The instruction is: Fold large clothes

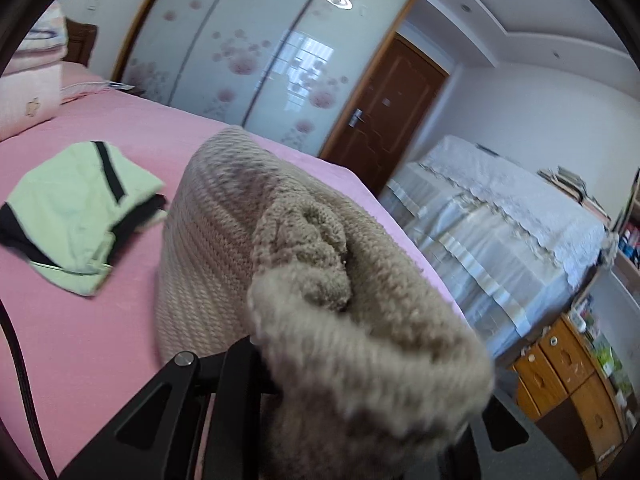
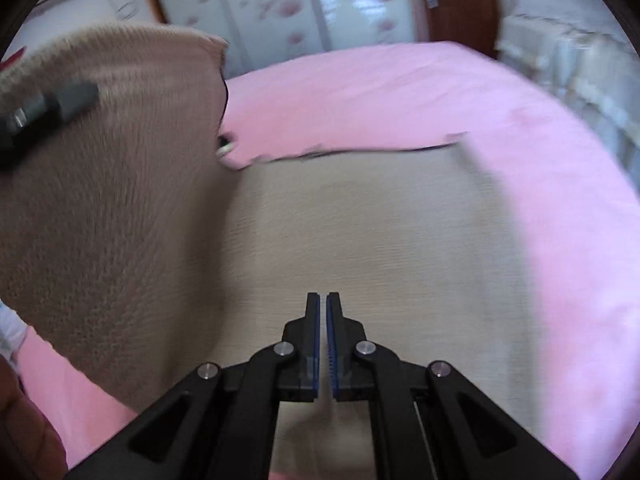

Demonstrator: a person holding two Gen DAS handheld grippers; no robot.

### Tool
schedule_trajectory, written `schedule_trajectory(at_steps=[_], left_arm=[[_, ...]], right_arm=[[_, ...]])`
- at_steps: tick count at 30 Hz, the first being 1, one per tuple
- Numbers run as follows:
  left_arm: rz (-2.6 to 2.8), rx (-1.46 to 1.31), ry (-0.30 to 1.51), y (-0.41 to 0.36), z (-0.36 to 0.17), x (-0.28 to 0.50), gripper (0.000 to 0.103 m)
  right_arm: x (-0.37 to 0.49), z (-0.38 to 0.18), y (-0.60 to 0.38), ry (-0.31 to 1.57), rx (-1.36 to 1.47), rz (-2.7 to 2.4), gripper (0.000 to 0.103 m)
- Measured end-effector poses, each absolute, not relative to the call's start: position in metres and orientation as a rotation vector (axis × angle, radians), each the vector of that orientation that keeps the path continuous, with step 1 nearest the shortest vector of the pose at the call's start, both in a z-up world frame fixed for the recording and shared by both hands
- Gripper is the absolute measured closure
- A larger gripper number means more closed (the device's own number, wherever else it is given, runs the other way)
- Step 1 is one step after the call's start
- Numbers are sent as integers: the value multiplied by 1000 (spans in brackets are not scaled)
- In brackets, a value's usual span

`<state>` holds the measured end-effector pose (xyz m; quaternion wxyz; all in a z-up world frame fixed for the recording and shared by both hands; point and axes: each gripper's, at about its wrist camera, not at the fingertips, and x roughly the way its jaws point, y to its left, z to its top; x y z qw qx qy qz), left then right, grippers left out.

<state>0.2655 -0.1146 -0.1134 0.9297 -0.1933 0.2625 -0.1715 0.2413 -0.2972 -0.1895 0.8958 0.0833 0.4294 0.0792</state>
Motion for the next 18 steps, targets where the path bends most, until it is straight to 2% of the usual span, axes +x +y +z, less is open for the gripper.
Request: schedule_trajectory(at_steps=[4, 11, 18], left_arm=[[-427, -358, 602, -173, -135, 279, 86], [-455, -171, 786, -261, -217, 278, 86], [-498, -98, 735, -271, -211, 254, 86]], right_arm=[[225, -188, -361, 876, 175, 32, 99], [196, -212, -426, 939, 244, -88, 99], [181, -218, -436, 941, 288, -75, 99]])
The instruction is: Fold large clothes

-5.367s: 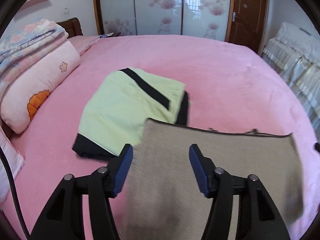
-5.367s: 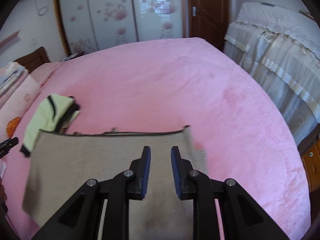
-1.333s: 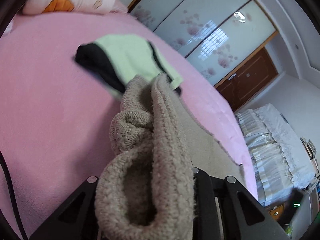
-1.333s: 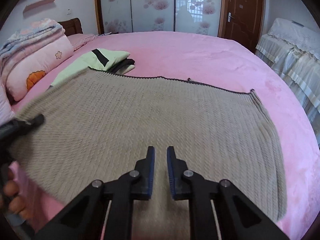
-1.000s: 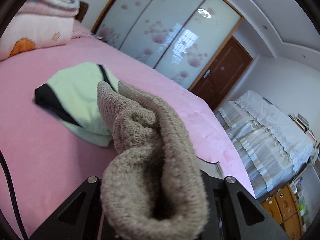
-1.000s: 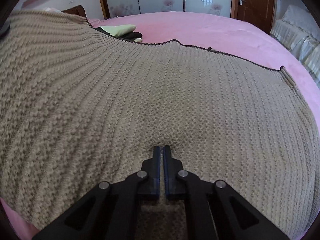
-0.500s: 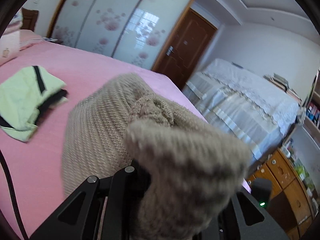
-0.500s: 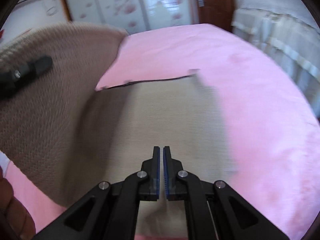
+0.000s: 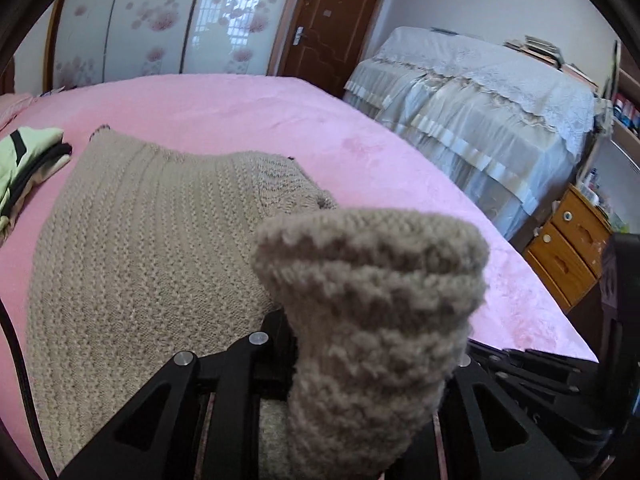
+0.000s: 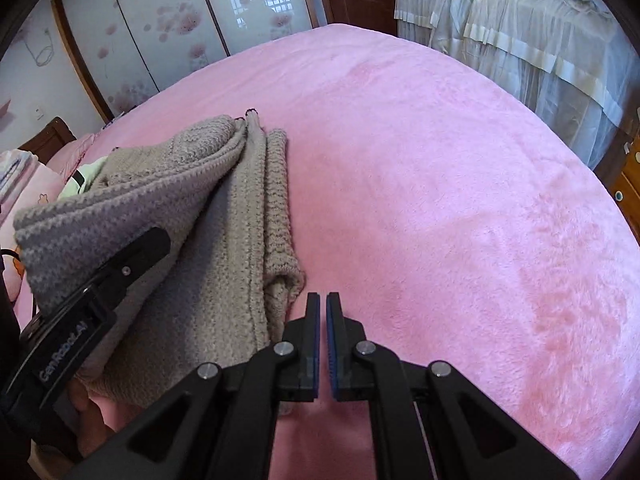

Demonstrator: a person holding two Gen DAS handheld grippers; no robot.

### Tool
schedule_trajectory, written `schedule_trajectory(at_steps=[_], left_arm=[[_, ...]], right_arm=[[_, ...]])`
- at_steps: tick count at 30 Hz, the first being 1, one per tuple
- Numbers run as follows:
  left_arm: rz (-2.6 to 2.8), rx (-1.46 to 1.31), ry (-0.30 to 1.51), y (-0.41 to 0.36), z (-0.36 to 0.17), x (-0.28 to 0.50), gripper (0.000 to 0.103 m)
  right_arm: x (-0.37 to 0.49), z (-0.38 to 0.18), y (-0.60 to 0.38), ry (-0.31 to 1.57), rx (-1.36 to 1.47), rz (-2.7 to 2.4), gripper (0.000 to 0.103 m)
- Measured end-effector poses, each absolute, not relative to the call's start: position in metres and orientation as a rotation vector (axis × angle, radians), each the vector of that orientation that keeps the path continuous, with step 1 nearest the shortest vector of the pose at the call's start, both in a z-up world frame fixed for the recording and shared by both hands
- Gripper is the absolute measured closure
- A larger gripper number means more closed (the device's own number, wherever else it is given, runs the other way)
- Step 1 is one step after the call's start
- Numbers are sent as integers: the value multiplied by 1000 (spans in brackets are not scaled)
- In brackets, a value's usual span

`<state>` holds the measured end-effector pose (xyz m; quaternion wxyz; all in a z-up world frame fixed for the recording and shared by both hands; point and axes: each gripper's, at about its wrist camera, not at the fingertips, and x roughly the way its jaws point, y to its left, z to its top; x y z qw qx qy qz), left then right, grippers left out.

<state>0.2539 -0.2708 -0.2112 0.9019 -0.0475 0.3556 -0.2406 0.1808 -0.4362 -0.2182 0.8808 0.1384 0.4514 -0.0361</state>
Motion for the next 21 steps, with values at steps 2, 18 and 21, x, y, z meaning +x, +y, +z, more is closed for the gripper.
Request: schedule_trajectory(at_steps=[2, 18, 21], left_arm=[[-504, -45, 741, -274, -214, 248, 86], [-601, -65, 801, -233, -132, 230, 22], [-532, -144, 782, -186, -112, 234, 18]], right_arm=[[181, -217, -431, 936, 278, -72, 99], [180, -157, -426, 925, 279, 20, 64], [186, -139, -417, 931, 291, 75, 52]])
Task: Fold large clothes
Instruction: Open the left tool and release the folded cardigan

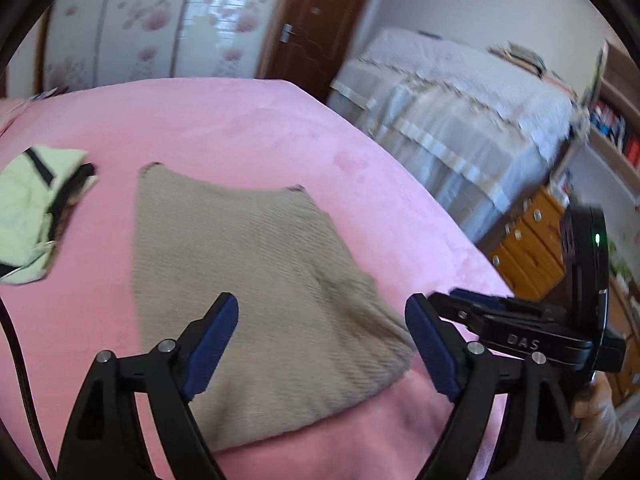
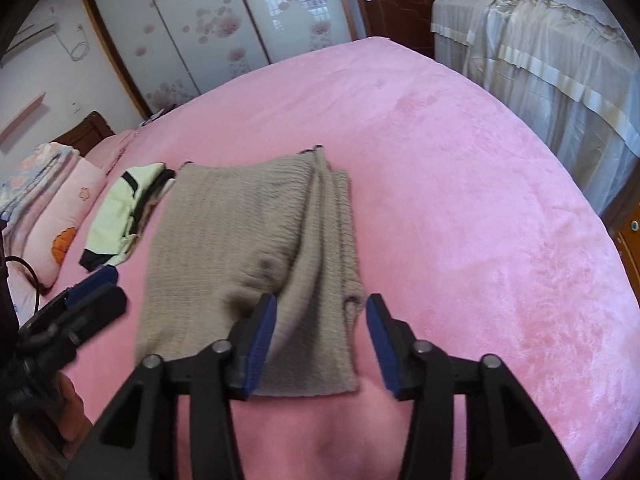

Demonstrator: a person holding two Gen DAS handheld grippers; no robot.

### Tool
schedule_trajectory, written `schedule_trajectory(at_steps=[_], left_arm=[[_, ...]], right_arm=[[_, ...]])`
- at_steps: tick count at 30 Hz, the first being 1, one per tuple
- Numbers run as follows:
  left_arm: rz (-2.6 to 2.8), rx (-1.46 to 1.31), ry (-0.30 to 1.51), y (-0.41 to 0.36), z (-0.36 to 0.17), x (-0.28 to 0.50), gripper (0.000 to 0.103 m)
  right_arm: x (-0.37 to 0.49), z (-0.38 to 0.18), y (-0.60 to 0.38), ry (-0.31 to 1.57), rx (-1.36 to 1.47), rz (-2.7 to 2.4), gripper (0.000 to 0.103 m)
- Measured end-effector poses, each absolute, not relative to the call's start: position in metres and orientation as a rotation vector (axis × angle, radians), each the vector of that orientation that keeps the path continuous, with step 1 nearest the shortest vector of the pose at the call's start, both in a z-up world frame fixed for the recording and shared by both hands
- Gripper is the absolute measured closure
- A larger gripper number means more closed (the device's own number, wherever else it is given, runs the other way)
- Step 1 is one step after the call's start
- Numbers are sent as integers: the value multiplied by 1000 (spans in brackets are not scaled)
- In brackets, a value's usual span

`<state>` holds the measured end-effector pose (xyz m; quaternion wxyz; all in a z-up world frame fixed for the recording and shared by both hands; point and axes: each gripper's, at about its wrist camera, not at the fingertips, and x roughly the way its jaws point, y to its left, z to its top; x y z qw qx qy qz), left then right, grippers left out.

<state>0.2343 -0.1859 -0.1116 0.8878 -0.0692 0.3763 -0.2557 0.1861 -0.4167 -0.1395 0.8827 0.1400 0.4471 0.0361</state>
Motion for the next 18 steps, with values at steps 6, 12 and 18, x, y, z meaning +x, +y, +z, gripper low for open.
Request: schedule_trajectory(at_steps=[6, 12, 18], left_arm=[[-288, -154, 904, -114, -140, 268, 17], [-273, -186, 1052, -99, -193, 291, 17], [-276, -178, 1088, -109, -217, 306, 19]], right_arm=[[225, -146, -396, 1076, 359, 183, 36], [261, -186, -391, 1226, 438, 222, 36], [275, -200, -382, 1241, 343, 201, 77]])
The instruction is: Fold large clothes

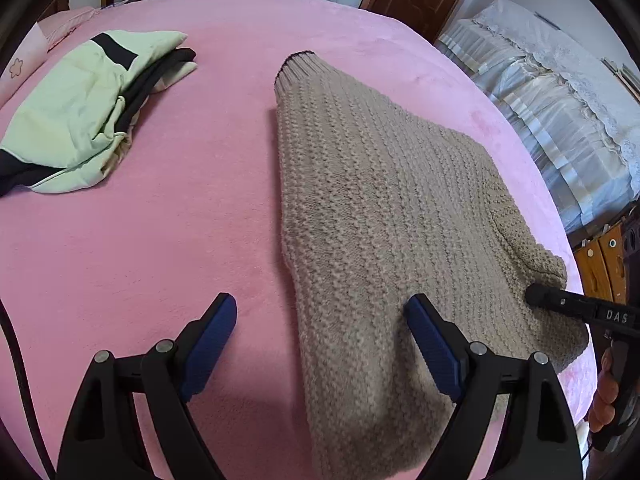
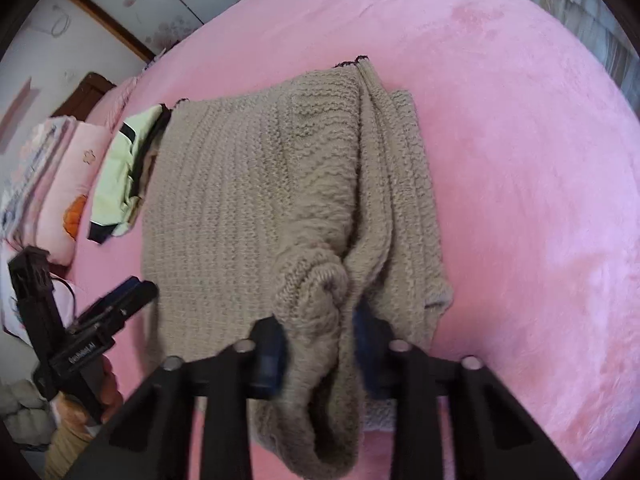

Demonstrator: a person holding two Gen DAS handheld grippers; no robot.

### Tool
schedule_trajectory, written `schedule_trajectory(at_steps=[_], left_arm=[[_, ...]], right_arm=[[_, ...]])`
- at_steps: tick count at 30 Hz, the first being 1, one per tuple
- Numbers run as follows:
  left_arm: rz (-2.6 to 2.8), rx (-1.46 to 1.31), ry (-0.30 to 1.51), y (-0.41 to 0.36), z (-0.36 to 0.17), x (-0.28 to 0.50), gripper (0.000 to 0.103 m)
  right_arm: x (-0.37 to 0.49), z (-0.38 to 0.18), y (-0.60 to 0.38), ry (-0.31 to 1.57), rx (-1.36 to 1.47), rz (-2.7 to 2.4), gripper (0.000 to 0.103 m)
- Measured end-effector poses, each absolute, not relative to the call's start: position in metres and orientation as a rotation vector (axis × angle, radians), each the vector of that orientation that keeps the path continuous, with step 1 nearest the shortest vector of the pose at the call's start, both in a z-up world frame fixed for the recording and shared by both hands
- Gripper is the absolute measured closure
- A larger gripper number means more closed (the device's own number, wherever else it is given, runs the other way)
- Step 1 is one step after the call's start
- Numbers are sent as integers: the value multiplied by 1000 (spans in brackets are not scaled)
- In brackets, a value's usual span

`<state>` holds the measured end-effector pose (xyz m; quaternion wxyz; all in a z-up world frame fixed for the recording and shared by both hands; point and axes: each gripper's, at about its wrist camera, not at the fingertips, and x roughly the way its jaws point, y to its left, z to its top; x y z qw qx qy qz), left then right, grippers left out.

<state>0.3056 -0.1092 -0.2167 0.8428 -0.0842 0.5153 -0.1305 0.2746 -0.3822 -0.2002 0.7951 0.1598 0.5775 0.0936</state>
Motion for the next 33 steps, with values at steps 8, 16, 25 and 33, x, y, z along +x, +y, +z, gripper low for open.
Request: schedule_trajectory(at_steps=[8, 16, 25, 33], left_arm=[[-323, -112, 1019, -146, -208, 293, 56], [-264, 100, 976, -173, -219, 279, 55], [-339, 45, 1006, -149, -172, 307, 28], [-266, -90, 1082, -132, -182, 400, 28]], right_arm=[[213, -175, -388, 981, 230, 156, 86], [218, -228, -385, 1060, 258, 95, 79], [244, -165, -397, 1002, 128, 72, 50], [345, -186, -407, 1037, 206, 27, 50]])
